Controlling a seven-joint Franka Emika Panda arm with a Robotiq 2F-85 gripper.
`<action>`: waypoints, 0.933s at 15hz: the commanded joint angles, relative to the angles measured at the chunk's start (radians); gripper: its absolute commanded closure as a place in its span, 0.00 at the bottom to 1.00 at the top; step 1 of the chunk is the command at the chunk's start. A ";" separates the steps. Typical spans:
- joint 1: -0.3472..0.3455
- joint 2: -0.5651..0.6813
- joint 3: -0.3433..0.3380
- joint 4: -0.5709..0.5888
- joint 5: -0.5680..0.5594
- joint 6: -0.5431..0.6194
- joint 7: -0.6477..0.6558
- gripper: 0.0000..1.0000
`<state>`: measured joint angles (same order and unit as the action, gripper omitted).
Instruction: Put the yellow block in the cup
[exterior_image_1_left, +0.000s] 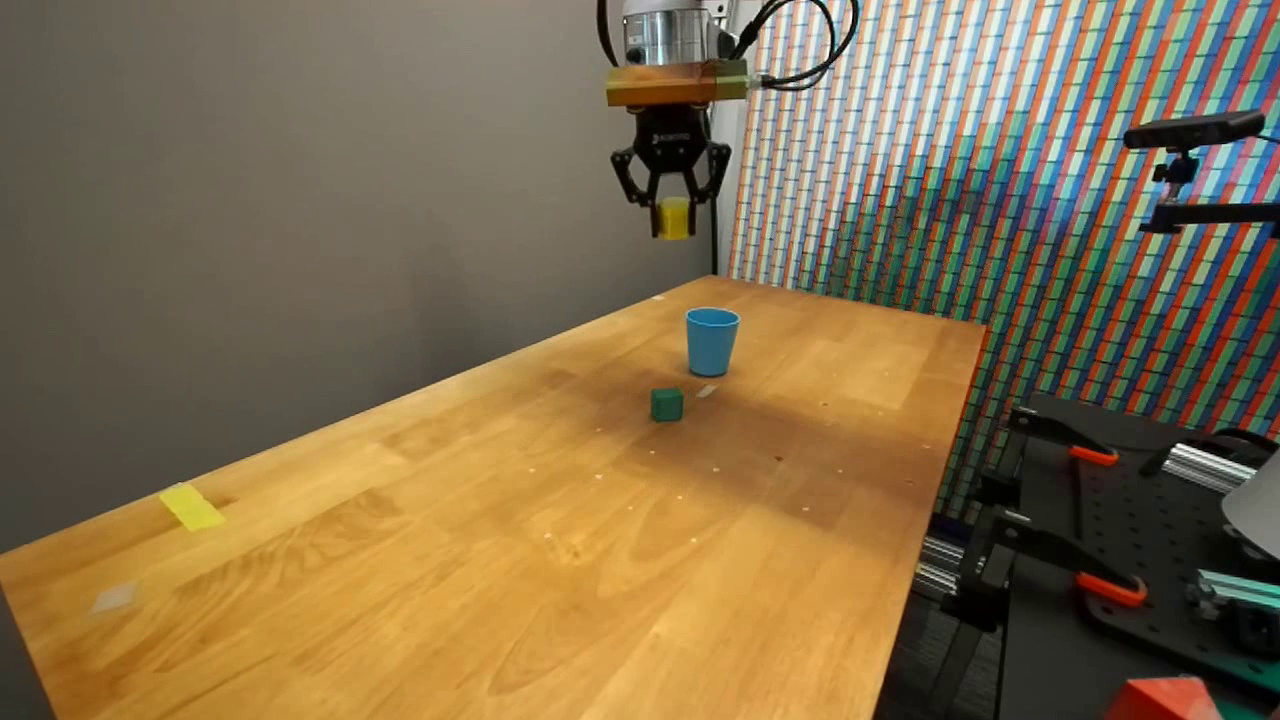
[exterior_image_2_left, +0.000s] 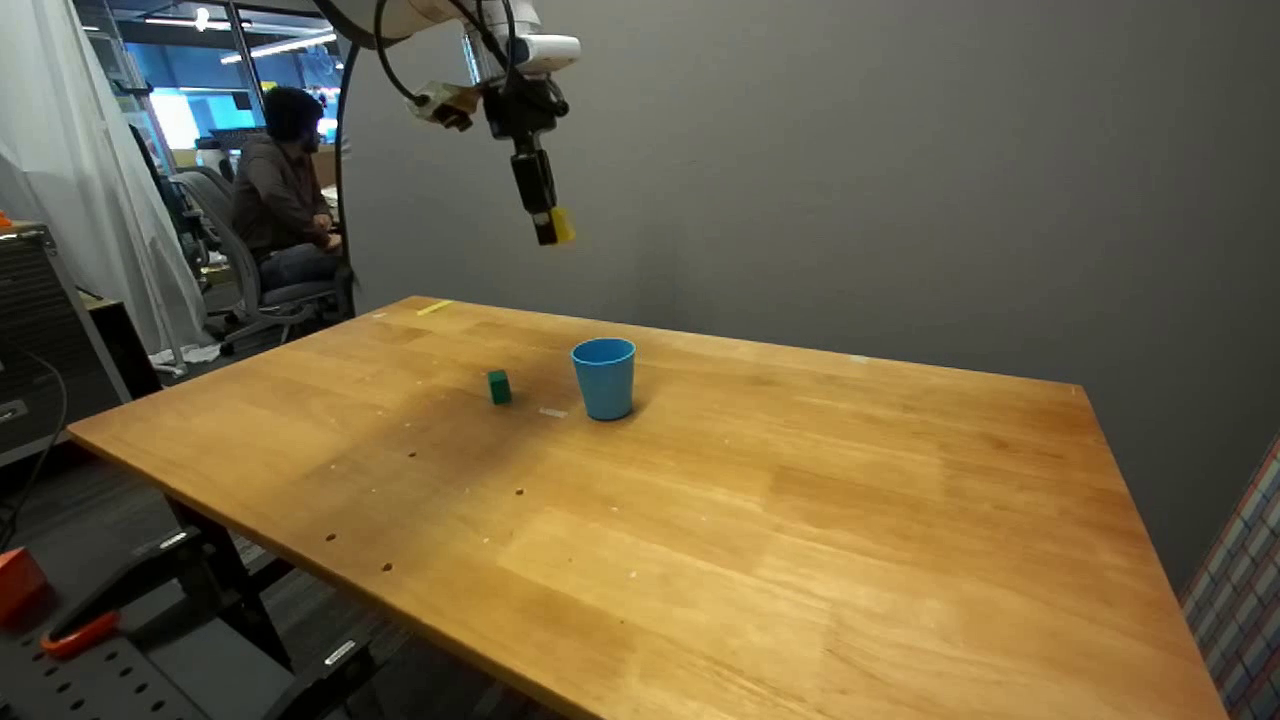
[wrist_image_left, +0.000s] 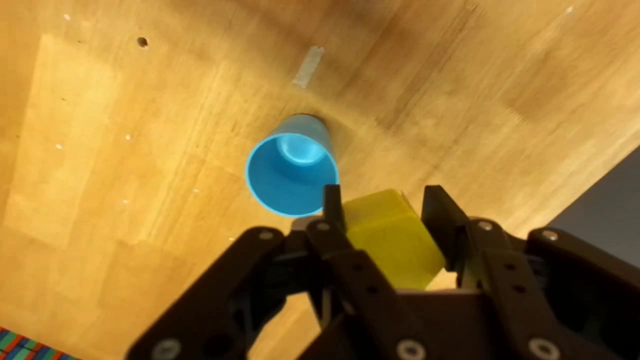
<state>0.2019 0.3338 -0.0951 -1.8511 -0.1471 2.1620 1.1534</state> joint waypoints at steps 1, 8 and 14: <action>-0.049 0.008 0.006 -0.060 0.008 0.020 0.038 0.81; -0.075 0.126 0.008 -0.056 0.022 0.052 0.022 0.81; -0.076 0.169 -0.010 -0.036 0.020 0.085 0.025 0.81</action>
<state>0.1329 0.4935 -0.0968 -1.9086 -0.1333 2.2255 1.1729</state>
